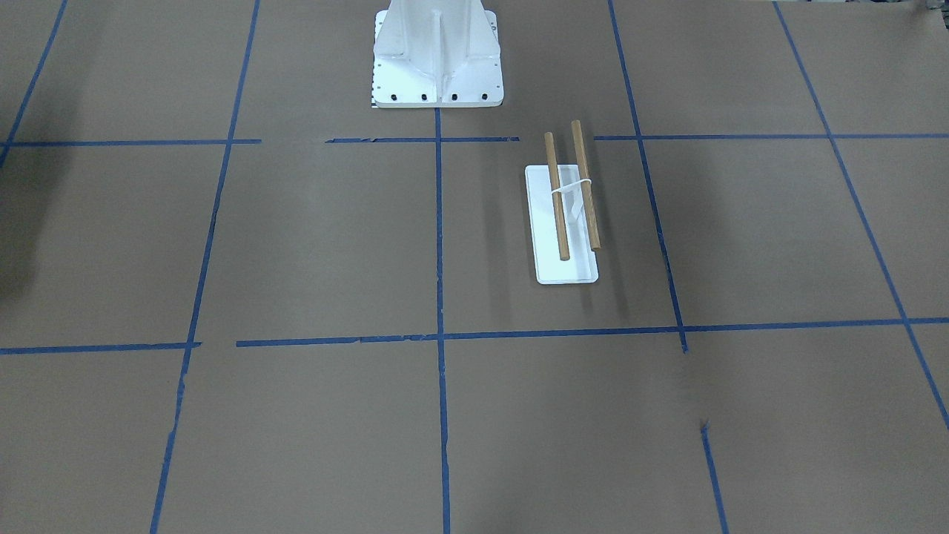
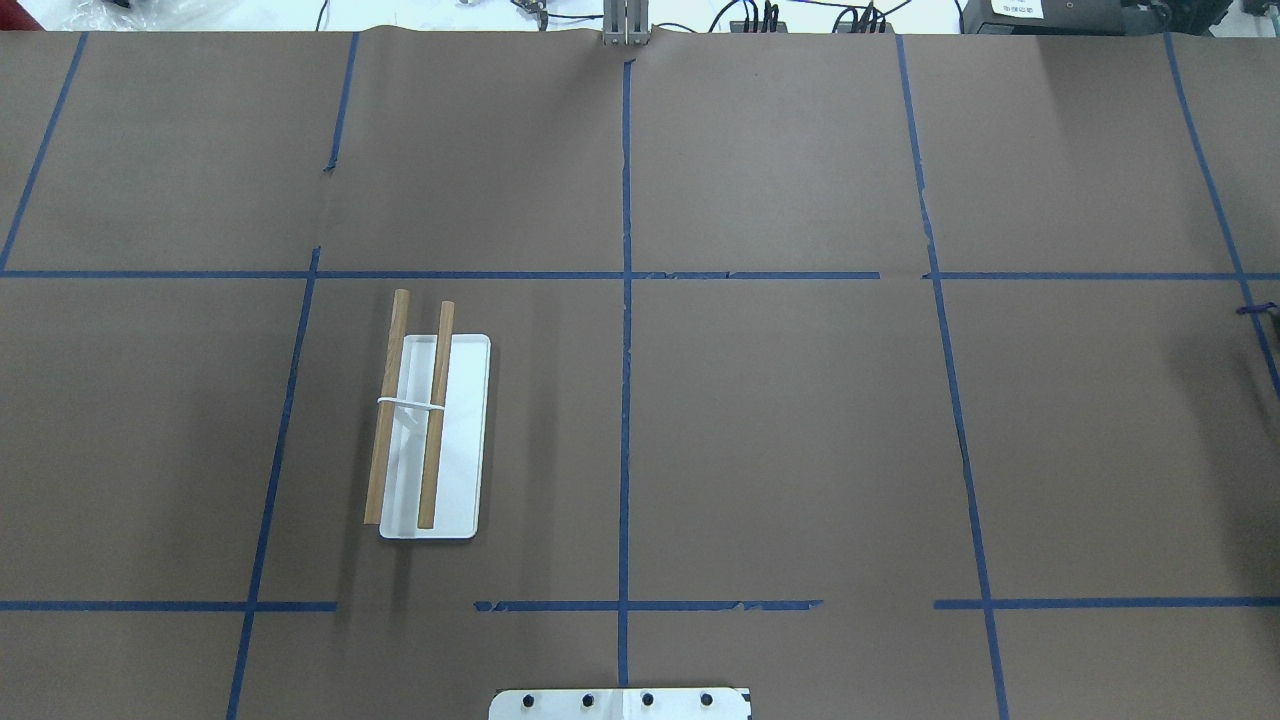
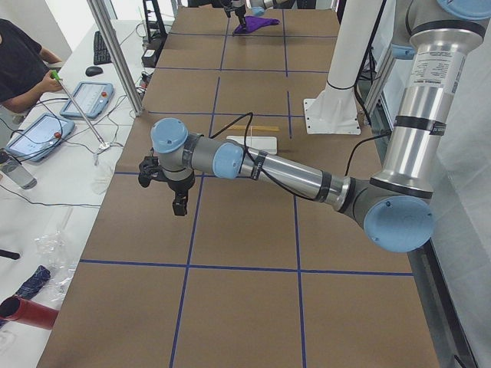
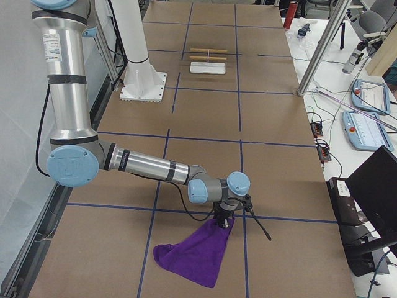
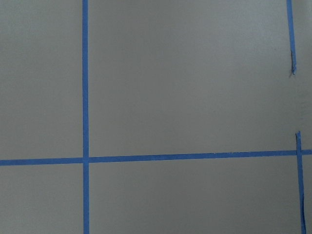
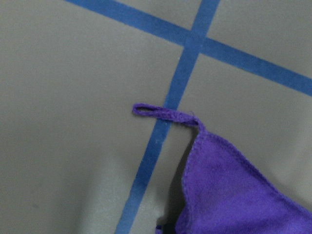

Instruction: Hang towel on rack

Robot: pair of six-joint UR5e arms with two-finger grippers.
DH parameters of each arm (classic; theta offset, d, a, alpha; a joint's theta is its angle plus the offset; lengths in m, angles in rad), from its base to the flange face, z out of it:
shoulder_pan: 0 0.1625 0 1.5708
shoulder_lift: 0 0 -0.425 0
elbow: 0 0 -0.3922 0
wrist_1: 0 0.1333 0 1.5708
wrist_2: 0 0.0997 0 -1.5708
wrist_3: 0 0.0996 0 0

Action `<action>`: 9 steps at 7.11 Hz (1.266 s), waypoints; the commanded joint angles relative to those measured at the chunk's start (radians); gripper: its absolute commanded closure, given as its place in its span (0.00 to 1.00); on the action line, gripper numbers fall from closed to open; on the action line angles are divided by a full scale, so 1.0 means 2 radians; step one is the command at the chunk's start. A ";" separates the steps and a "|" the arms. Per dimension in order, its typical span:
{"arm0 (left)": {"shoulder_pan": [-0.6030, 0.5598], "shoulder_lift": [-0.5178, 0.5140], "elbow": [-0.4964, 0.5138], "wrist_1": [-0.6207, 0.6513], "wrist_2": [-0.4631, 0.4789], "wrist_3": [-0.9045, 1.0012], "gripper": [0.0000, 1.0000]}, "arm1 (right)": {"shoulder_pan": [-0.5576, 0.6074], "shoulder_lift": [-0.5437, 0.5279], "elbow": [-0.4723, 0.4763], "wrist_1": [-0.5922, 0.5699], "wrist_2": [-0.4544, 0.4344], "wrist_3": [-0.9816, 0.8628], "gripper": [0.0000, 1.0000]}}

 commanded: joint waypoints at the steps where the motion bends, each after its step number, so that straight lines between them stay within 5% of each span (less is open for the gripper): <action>1: 0.000 -0.001 -0.004 0.000 -0.001 -0.002 0.00 | 0.016 -0.008 0.054 -0.006 0.023 0.000 1.00; 3: 0.000 -0.002 -0.014 -0.001 -0.002 -0.002 0.00 | 0.046 -0.052 0.193 -0.056 0.046 0.010 1.00; 5: 0.001 -0.002 -0.025 -0.029 -0.002 -0.006 0.00 | 0.044 -0.051 0.381 -0.213 0.069 0.103 1.00; 7: 0.040 -0.004 -0.060 -0.040 -0.032 -0.076 0.00 | 0.014 -0.043 0.469 -0.218 0.138 0.226 1.00; 9: 0.112 -0.007 -0.107 -0.118 -0.032 -0.253 0.00 | -0.064 0.056 0.499 -0.217 0.147 0.411 1.00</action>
